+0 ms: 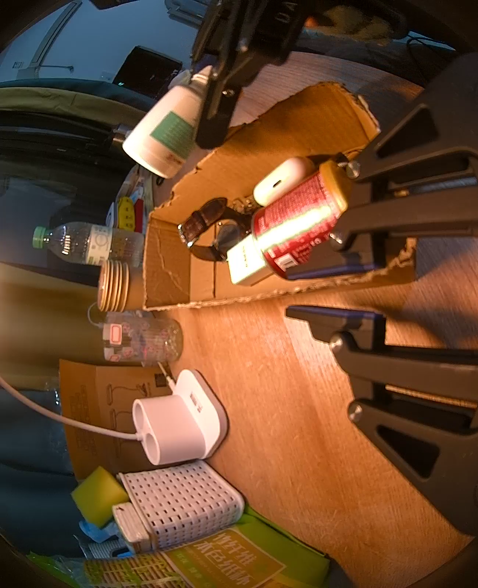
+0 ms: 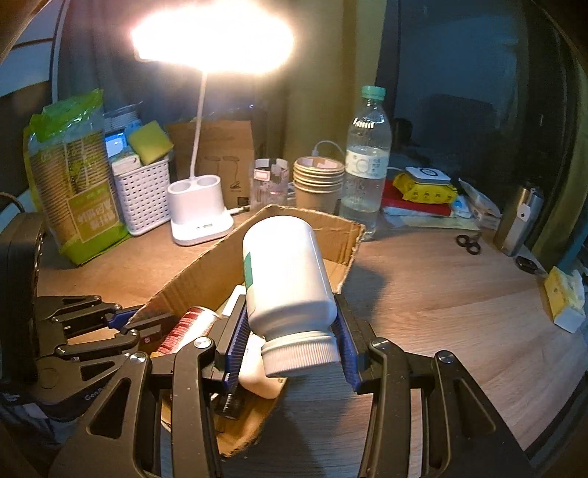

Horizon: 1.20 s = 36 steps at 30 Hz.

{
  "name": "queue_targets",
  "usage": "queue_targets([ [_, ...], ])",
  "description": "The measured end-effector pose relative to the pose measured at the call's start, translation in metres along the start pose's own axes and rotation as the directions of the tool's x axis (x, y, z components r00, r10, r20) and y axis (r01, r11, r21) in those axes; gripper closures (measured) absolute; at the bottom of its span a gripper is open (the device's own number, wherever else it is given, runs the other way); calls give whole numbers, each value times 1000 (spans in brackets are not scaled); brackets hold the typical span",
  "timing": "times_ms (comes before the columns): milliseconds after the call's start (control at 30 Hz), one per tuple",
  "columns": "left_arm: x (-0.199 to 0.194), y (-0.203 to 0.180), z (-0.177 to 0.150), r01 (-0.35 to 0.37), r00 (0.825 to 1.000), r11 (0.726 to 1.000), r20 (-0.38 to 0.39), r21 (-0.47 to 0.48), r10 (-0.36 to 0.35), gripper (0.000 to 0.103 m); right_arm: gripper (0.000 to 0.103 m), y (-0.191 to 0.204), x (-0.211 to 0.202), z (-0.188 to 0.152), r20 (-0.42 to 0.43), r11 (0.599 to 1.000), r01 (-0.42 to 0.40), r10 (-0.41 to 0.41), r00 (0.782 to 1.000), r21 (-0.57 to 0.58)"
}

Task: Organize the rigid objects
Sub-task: 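Carry the pill bottle with the right tool over the box, then lower the pill bottle into the box and open the right tool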

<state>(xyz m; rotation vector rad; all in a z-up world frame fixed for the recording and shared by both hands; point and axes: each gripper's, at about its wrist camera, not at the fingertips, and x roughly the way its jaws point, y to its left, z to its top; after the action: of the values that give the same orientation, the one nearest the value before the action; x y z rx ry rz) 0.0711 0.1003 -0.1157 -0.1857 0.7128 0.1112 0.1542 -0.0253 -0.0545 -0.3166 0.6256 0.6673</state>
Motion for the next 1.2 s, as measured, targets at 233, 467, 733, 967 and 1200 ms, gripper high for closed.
queue_targets([
  [233,0,0,0,0,1000,1000,0,0,0,87,57,8,7,-3,-29,999,-49,49,998,-4],
  [467,0,0,0,0,1000,1000,0,0,0,87,57,20,21,-7,-75,997,-67,65,995,-29],
  [733,0,0,0,0,1000,1000,1,0,0,87,57,23,30,-11,-116,997,-68,63,991,-47],
  [967,0,0,0,0,1000,1000,0,0,0,87,57,23,31,-11,-129,997,-57,51,990,-47],
  [1200,0,0,0,0,1000,1000,1,0,0,87,56,22,33,-12,-134,998,-40,33,990,-48],
])
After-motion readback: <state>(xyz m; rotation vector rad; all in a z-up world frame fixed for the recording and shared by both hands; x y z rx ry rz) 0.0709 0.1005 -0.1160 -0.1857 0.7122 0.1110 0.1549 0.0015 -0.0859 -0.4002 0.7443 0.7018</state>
